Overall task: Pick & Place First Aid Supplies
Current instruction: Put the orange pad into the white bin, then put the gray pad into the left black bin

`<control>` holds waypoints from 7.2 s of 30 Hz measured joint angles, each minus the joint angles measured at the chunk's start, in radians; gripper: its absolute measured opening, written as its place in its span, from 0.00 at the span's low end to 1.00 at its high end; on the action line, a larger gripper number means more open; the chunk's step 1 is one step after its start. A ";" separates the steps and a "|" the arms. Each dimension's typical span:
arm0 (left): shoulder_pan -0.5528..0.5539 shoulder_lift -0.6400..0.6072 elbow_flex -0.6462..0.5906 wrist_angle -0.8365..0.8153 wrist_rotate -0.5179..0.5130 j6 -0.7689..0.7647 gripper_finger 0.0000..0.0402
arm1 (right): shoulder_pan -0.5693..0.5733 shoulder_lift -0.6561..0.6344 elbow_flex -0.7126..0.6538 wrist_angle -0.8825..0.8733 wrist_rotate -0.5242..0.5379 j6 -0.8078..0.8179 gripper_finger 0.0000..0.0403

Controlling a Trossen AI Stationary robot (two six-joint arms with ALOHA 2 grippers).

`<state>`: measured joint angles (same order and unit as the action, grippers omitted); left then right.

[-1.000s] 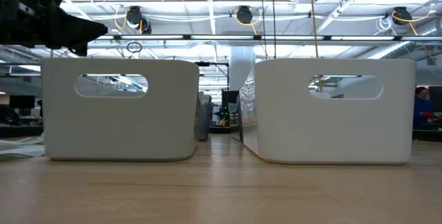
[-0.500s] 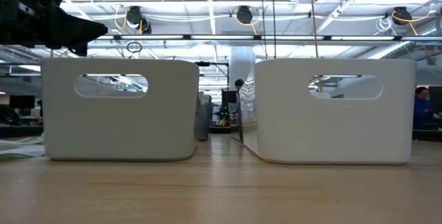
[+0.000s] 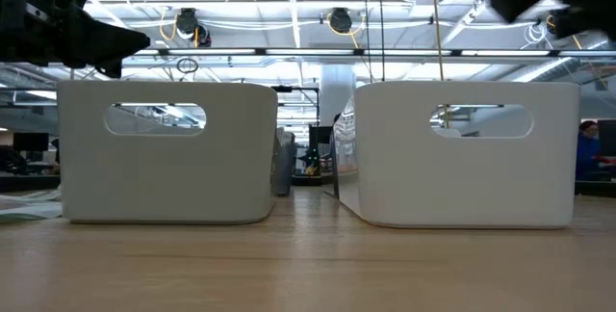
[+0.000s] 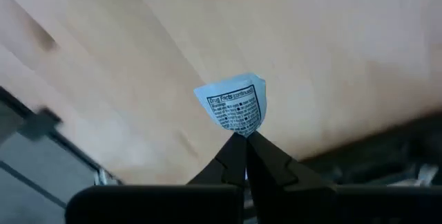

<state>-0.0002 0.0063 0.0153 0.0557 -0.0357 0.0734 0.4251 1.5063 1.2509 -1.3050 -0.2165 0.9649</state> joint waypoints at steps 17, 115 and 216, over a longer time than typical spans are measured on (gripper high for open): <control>0.000 0.000 0.000 0.000 0.000 0.000 0.12 | -0.222 0.422 0.572 0.001 0.039 -0.383 0.00; 0.000 0.000 0.000 0.001 0.000 0.000 0.12 | -0.615 -1.469 -1.198 1.434 0.453 -1.030 0.71; 0.262 1.402 0.777 -1.099 -0.108 -0.312 0.63 | -0.614 -1.466 -1.199 1.455 0.451 -1.030 0.72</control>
<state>0.2621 1.4081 0.7925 -1.0435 -0.1441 -0.2382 -0.1890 0.0401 0.0518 0.1497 0.2341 -0.0647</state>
